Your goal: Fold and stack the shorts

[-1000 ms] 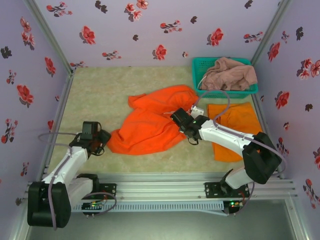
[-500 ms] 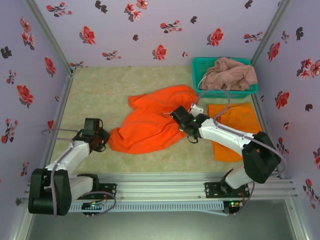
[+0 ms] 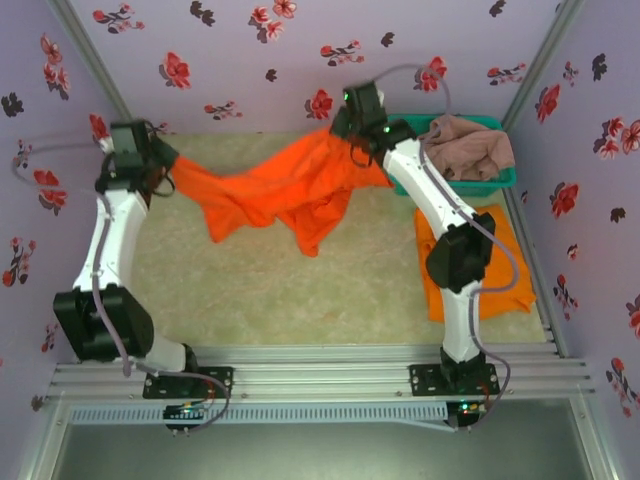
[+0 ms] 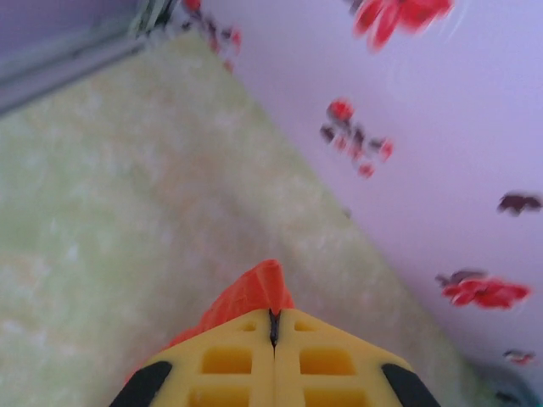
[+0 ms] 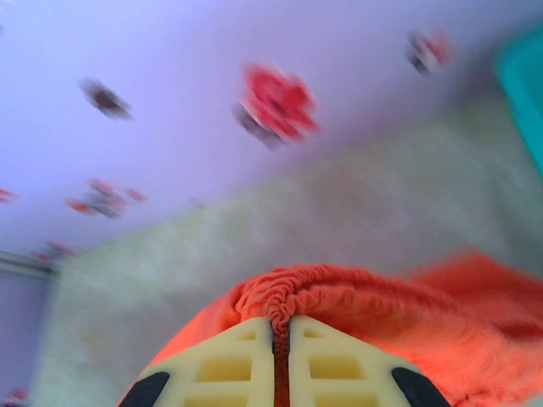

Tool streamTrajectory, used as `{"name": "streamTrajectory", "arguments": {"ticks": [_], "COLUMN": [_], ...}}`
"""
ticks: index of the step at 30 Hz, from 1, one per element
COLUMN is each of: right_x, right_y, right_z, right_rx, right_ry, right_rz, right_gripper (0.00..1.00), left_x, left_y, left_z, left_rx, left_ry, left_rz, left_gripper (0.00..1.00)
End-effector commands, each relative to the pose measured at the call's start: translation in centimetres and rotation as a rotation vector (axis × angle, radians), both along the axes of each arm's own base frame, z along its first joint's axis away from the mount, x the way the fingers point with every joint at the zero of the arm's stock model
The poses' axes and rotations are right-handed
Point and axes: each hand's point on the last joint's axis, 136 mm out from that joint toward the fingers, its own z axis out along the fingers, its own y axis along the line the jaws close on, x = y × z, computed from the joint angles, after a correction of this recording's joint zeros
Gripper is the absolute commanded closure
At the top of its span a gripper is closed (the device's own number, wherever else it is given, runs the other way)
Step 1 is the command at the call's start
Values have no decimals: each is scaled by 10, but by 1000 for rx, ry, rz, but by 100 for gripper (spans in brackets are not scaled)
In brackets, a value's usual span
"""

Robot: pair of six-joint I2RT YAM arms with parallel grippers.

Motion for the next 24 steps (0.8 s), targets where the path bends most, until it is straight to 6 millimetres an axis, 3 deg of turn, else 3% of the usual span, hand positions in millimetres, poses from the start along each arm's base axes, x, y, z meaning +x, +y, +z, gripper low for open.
{"name": "streamTrajectory", "arguments": {"ticks": [1,4,7,10,12,14,17,20,24], "right_x": [5,3,-9,-30,-47,-62,-83,-101,-135], "right_y": [10,4,-9,-13,-10,-7,-8,-19,-27], "right_z": [88,156,205,233,238,232,198,145,52], "right_rx": [104,225,319,328,291,265,208,132,72], "right_ry": [-171,-351,-470,-547,-564,-550,-513,-472,-308], "right_rz": [159,212,279,372,436,490,514,477,478], "right_gripper": [100,100,100,100,100,100,100,100,100], "left_x": [8,2,-23,-59,-89,-116,-148,-162,-175], "left_y": [23,30,30,26,20,13,5,-3,-11], "left_z": [84,161,231,282,306,311,286,216,108], "left_rx": [70,119,171,220,251,273,281,236,153], "left_ry": [-119,-263,-413,-545,-626,-687,-729,-658,-492], "left_rz": [18,23,28,30,26,9,-2,-30,-47], "left_gripper": [100,100,100,100,100,100,100,100,100]}}
